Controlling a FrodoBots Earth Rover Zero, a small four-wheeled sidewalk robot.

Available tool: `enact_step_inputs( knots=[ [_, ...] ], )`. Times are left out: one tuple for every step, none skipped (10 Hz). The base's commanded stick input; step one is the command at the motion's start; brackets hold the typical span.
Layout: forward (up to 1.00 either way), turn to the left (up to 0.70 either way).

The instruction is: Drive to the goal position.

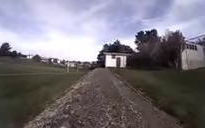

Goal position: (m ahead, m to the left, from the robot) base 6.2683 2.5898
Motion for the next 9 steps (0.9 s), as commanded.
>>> enact_step_inputs(
  knots=[
    [0.85, 0.0],
    [0.85, 0.0],
    [0.85, 0.0],
    [0.85, 0.0],
    [0.85, 0.0],
    [0.85, 0.0],
    [0.85, 0.0],
    [0.85, 0.0],
    [0.85, -0.32]
  ],
)
